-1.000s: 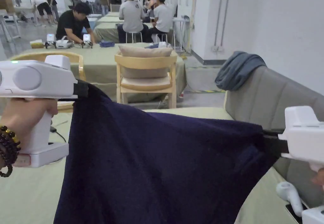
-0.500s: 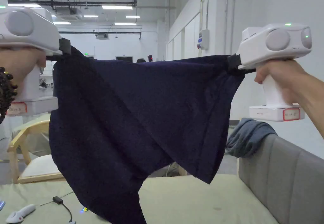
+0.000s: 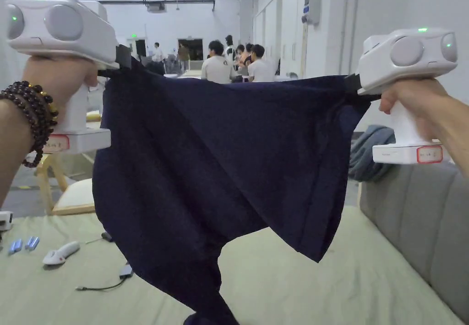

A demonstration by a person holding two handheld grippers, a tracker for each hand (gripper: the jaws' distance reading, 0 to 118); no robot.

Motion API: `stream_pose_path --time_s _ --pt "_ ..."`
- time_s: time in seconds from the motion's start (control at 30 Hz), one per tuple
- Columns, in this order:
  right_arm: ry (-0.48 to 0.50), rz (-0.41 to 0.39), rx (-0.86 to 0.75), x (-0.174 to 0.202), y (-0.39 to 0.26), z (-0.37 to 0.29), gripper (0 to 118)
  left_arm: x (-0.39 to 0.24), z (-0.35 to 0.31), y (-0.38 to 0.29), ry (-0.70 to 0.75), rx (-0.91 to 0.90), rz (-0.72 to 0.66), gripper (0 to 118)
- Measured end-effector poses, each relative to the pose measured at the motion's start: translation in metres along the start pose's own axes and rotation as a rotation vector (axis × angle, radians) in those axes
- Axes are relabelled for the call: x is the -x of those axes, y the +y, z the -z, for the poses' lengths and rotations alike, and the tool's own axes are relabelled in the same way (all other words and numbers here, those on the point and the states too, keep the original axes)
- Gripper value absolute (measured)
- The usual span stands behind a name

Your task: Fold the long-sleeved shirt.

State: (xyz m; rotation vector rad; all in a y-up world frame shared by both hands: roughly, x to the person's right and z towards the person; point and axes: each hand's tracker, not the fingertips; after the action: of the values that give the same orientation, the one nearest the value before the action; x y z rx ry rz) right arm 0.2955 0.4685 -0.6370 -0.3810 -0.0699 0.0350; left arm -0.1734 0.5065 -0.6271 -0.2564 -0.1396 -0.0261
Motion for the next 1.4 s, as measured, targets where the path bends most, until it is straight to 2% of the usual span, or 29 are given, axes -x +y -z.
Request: stream_pose_path --time_s 0.3,0.4,0.53,0.6,0.7,0.8,0.9,0.97,1.07,1.13,1.23,1.3,1.33,1.37,1.4 --pt "0.023 0.09 0.286 0.005 -0.202 0.072 9 0.0 0.057 -0.218 -0.031 0.283 -0.068 5" --pt "0.02 0.095 0.316 0.008 -0.239 0.073 9 -0.005 0.057 -0.255 -0.016 0.32 -0.095 5" --pt "0.023 0.098 0.327 0.005 -0.256 0.069 9 -0.009 0.048 -0.269 -0.025 0.338 -0.094 5" --pt "0.046 0.108 0.292 0.0 -0.256 0.061 9 -0.011 0.034 -0.27 -0.032 0.321 -0.075 5" --pt "0.082 0.11 0.244 0.004 -0.271 0.011 9 -0.015 -0.01 -0.28 -0.036 0.293 -0.098 5" --pt "0.117 0.101 0.223 0.003 -0.315 -0.04 9 -0.022 -0.066 -0.318 -0.039 0.271 -0.074 5" --pt "0.14 0.117 0.254 -0.001 -0.373 -0.086 9 -0.021 -0.121 -0.371 -0.054 0.298 -0.041 6" --pt "0.127 0.131 0.322 -0.002 -0.419 -0.118 9 -0.021 -0.159 -0.416 -0.078 0.397 -0.062 6" --pt "0.12 0.081 0.459 0.003 -0.483 -0.142 9 -0.02 -0.195 -0.483 -0.09 0.545 -0.097 6" --pt "0.125 0.018 0.577 0.009 -0.519 -0.145 9 -0.024 -0.205 -0.518 -0.076 0.664 -0.091 6" --pt "0.124 0.003 0.666 0.025 -0.556 -0.147 9 -0.022 -0.202 -0.561 -0.06 0.759 -0.105 6" --pt "0.085 -0.026 0.712 0.024 -0.573 -0.138 9 -0.018 -0.199 -0.573 -0.058 0.753 -0.115 6" --pt "0.096 -0.023 0.7 0.023 -0.579 -0.134 9 -0.016 -0.197 -0.574 -0.06 0.76 -0.13 8" --pt "0.109 0.007 0.678 0.022 -0.576 -0.131 10 -0.015 -0.194 -0.573 -0.059 0.754 -0.135 19" --pt "0.111 0.038 0.69 0.018 -0.569 -0.13 10 -0.016 -0.196 -0.569 -0.059 0.742 -0.136 24"
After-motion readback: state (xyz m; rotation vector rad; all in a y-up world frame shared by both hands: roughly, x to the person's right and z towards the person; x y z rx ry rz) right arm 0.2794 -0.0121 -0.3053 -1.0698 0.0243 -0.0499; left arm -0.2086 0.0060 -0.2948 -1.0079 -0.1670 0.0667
